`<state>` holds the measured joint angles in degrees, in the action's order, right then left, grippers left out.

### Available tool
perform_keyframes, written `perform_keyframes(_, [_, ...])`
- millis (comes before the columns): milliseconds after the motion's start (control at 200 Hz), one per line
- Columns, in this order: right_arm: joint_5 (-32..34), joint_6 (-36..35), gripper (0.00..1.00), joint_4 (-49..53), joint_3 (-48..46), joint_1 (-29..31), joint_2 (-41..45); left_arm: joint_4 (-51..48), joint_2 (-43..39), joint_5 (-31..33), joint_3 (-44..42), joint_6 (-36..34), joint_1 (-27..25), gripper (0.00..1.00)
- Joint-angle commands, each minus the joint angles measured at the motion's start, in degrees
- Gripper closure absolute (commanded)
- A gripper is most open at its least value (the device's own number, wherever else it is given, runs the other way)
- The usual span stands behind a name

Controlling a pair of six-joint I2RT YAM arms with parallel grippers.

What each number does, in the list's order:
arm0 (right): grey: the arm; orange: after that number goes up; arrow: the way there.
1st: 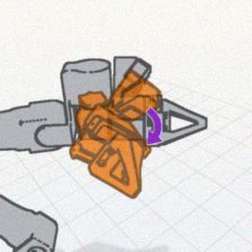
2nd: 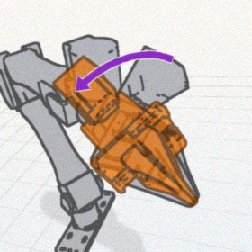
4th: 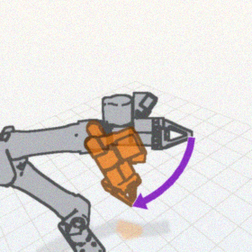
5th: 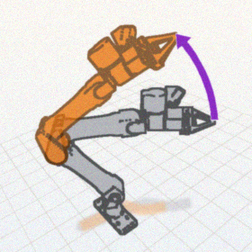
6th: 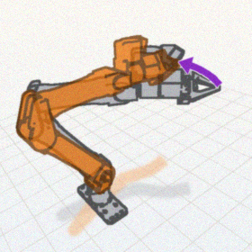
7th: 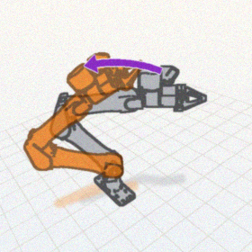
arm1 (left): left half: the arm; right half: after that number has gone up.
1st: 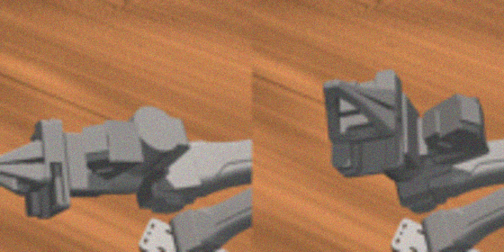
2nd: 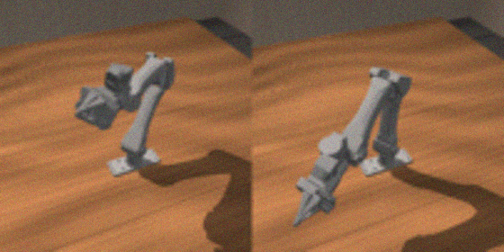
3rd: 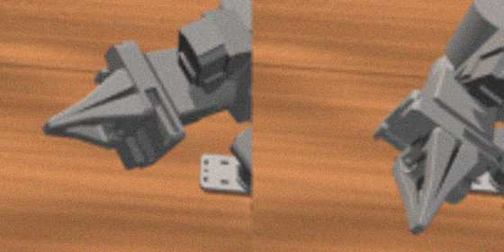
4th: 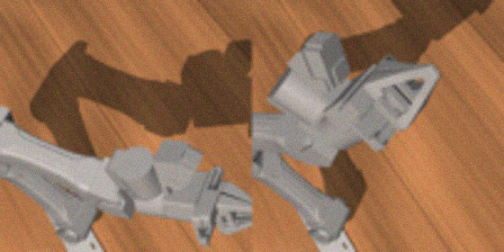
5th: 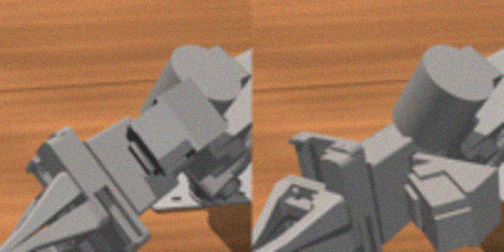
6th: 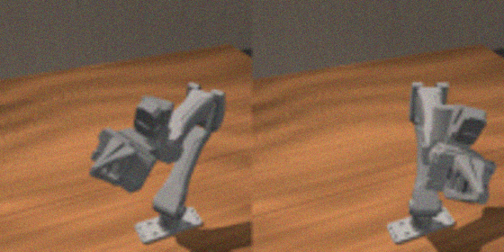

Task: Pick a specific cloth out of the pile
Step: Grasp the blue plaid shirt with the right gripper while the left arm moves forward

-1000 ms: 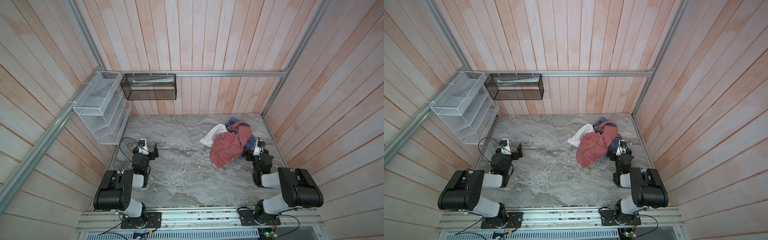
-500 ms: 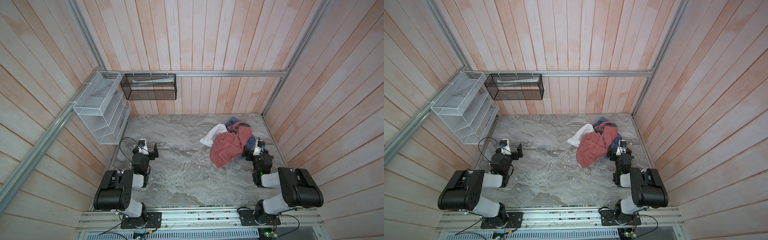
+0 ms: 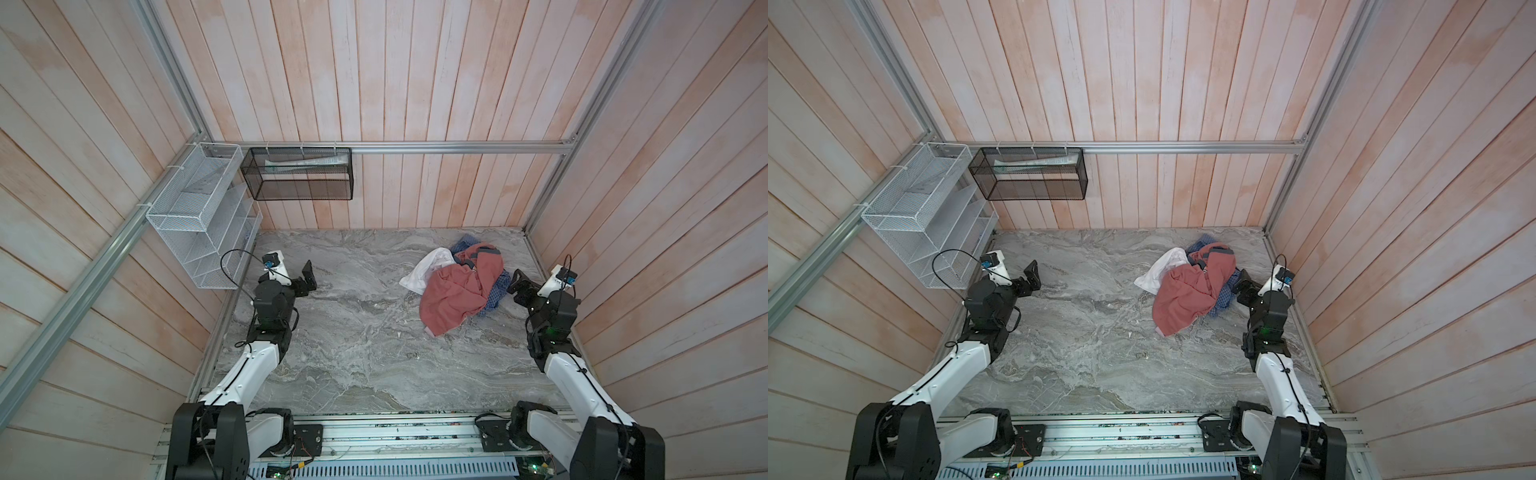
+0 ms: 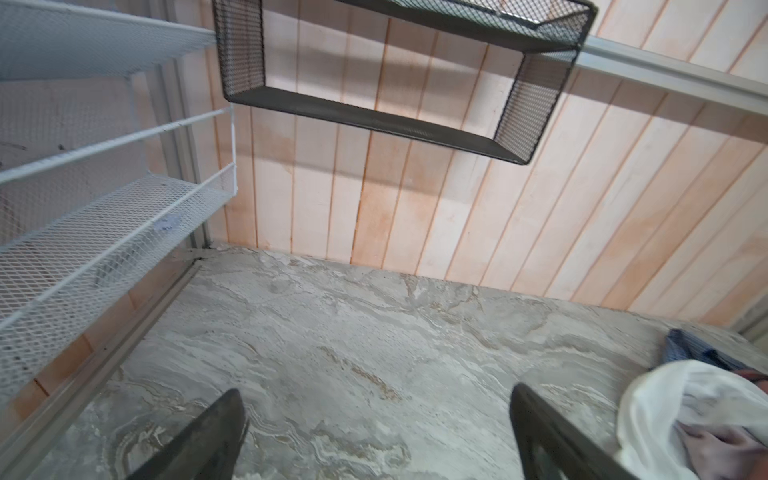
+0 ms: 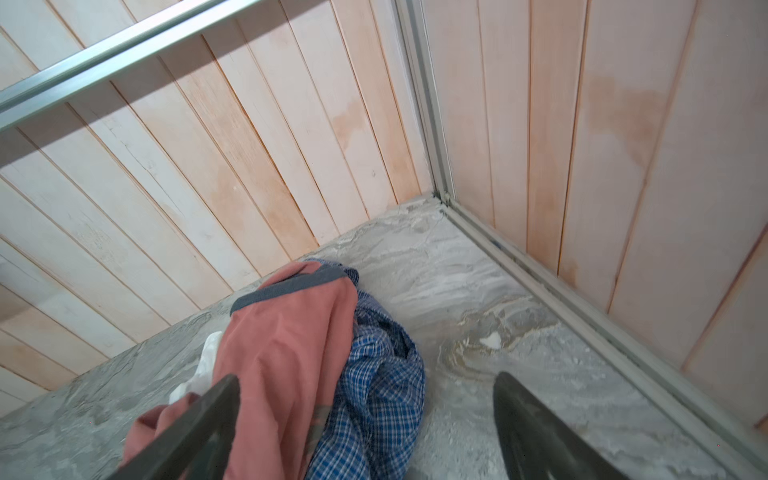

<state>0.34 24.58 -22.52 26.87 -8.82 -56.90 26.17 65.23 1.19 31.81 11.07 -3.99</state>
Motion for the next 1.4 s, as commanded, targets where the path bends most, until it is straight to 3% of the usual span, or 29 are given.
perform_keyframes(0, [-2.8,8.0,0.05,18.1,0.8,-0.1,2.7,-7.5,-1.3,0.7,0.2,2.7,-3.3,0.0])
perform_keyframes(135, [-6.5,10.4,0.06,19.6,-0.9,-0.1,3.4,-8.2,-2.0,0.9,-0.7,3.6,-7.2,0.0])
perform_keyframes(215, [-11.8,9.9,0.06,17.1,-0.9,-0.2,1.7,-8.9,-2.2,1.1,-1.0,2.9,-9.1,0.0])
perform_keyframes(305, [-13.3,9.6,0.06,16.4,-0.7,-1.2,-1.6,-9.1,-2.9,0.5,-1.1,2.6,-9.7,0.0])
perform_keyframes(400, [-20.2,12.3,0.14,13.1,-2.0,-5.5,-6.0,-8.9,-3.9,-0.6,-1.4,2.2,-9.8,0.0])
perform_keyframes(520, [-24.0,13.2,0.18,7.9,-3.4,-8.5,-10.2,-9.1,-4.3,-1.8,-1.6,2.0,-9.8,0.0])
perform_keyframes(871, [-38.6,10.6,0.32,-3.1,2.3,-11.1,-27.7,-8.5,-2.2,-5.1,-2.5,5.0,-10.2,0.0])
perform_keyframes(996, [-42.2,9.6,0.46,-4.6,6.1,-11.6,-33.4,-10.1,-2.0,-4.8,-2.4,5.0,-11.2,0.0])
perform_keyframes(1166, [-44.6,8.7,0.56,-4.6,8.9,-12.0,-37.0,-11.3,-3.2,-2.1,-3.2,6.1,-13.0,0.0])
perform_keyframes(1396, [-51.3,8.2,0.54,-7.5,10.8,-12.8,-43.9,-13.0,-3.7,-0.2,-3.5,7.4,-15.2,0.0])
